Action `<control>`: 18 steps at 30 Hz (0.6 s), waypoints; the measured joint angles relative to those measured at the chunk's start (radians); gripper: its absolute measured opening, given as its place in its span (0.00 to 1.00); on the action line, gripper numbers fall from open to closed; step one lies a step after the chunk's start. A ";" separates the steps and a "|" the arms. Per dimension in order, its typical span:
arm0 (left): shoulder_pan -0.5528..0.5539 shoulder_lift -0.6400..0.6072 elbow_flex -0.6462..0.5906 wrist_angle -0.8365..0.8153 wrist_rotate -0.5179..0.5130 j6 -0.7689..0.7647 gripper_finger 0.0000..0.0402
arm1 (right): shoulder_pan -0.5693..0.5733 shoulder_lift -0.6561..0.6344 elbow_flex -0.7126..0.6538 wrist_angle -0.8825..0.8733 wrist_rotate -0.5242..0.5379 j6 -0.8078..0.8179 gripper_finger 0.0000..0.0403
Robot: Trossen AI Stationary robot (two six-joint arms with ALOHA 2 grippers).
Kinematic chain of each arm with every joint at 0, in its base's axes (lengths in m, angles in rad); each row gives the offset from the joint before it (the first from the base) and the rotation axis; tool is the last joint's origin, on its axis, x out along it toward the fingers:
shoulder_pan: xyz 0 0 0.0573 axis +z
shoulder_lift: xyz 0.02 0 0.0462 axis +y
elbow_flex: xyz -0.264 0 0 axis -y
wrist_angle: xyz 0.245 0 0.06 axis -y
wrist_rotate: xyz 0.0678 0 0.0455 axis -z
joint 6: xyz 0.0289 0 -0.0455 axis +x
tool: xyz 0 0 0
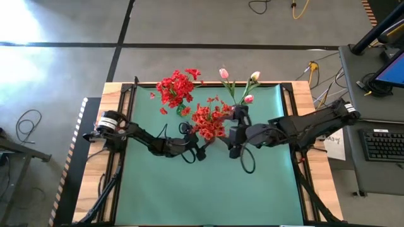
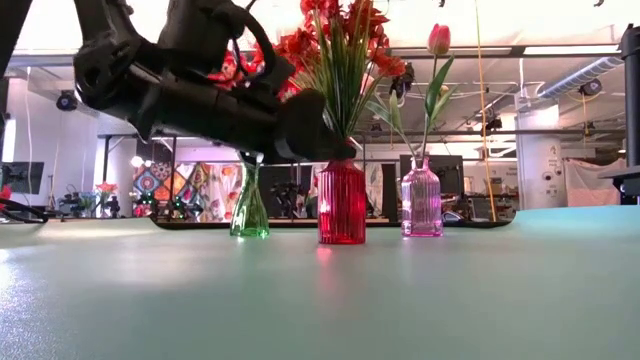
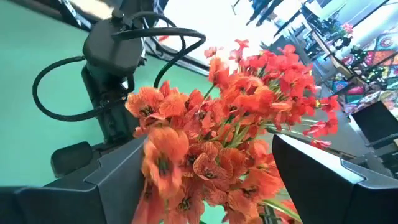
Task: Sort flowers into vase by color
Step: Put the orange flowers into the red vase, then return to Home Position
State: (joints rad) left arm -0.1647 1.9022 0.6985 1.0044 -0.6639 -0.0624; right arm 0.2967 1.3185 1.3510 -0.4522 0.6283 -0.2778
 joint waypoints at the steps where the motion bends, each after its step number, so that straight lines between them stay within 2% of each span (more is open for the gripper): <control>1: -0.007 -0.007 -0.001 -0.008 0.000 0.000 0.83 | 0.007 -0.012 0.000 0.000 0.000 0.008 0.81; 9: -0.045 -0.098 -0.001 -0.184 -0.006 -0.063 0.83 | 0.060 -0.115 0.000 0.009 0.000 0.051 0.81; 18: -0.119 -0.289 -0.001 -0.553 -0.010 -0.163 0.83 | 0.127 -0.200 0.000 -0.009 0.001 0.082 0.81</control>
State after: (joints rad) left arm -0.2839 1.6134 0.6979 0.4513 -0.6738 -0.2255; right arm 0.4237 1.1190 1.3506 -0.4615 0.6296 -0.1955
